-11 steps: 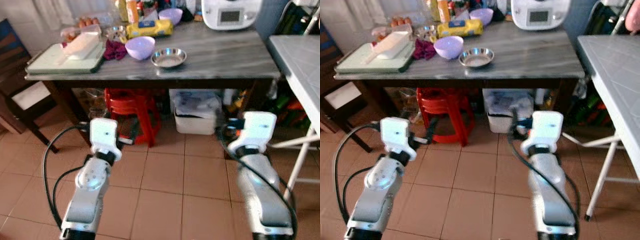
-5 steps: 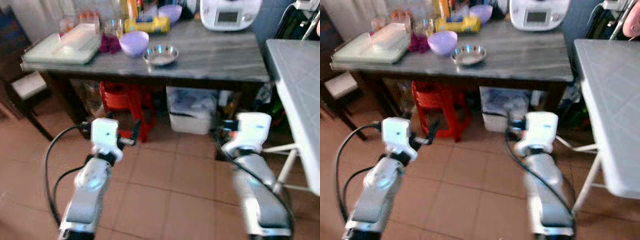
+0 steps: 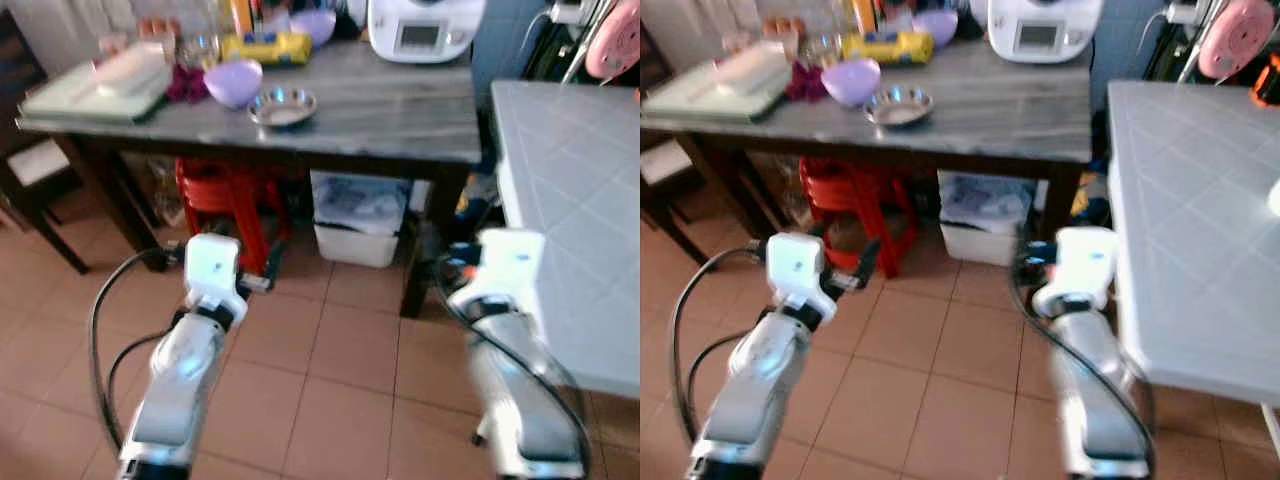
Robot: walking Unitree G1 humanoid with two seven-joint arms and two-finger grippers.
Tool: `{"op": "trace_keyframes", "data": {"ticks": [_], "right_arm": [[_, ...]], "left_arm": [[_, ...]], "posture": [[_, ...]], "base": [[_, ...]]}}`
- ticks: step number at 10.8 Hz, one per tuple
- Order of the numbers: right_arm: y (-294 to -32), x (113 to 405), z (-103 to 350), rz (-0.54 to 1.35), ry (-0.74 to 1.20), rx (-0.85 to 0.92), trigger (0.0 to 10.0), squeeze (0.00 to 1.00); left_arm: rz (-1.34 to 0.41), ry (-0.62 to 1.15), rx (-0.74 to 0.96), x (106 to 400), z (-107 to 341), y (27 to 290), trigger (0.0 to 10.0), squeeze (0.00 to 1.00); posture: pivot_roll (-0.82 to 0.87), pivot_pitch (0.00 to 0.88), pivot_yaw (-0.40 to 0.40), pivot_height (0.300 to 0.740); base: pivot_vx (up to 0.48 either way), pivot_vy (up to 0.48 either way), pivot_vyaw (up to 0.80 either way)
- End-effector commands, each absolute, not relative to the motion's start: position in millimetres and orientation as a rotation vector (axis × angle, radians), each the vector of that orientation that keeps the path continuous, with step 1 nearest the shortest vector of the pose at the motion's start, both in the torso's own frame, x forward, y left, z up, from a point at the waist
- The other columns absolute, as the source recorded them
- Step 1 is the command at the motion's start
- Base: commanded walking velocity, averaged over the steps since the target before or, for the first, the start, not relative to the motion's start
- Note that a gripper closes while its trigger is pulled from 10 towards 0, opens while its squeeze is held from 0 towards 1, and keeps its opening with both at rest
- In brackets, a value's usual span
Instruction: Setting the table
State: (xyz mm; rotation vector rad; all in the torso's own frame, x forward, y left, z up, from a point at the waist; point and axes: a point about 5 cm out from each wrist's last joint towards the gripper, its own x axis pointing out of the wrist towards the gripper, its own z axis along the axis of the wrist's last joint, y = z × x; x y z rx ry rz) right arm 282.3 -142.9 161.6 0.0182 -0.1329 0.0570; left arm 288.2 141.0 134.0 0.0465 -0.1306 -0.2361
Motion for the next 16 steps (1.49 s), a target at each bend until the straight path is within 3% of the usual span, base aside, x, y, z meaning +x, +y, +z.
{"op": "trace_keyframes", "data": {"ticks": [1,5,10,16], "right_arm": [[-147,282,165,0.045,-0.138,0.017,10.0,0.00],[-144,282,165,0.062,-0.145,0.020,10.0,0.00],[-144,281,167,0.075,-0.153,-0.009,10.0,0.00],[-142,281,164,0.079,-0.147,-0.008,10.0,0.00]], "left_arm": [[-0.242,-0.133,0.037,289,136,140,10.0,0.00],[-0.256,-0.122,0.036,286,132,138,10.0,0.00],[-0.264,-0.120,0.029,285,130,133,10.0,0.00],[-0.275,-0.120,0.029,288,131,129,10.0,0.00]], "posture": [[-0.17,0.104,0.100,0.740],[-0.17,0.105,0.095,0.740],[-0.17,0.108,0.093,0.740],[-0.17,0.106,0.098,0.740]], "base": [[0.000,-0.364,-0.80],[0.000,-0.359,-0.79],[0.000,-0.328,0.00],[0.000,0.000,0.00]]}}
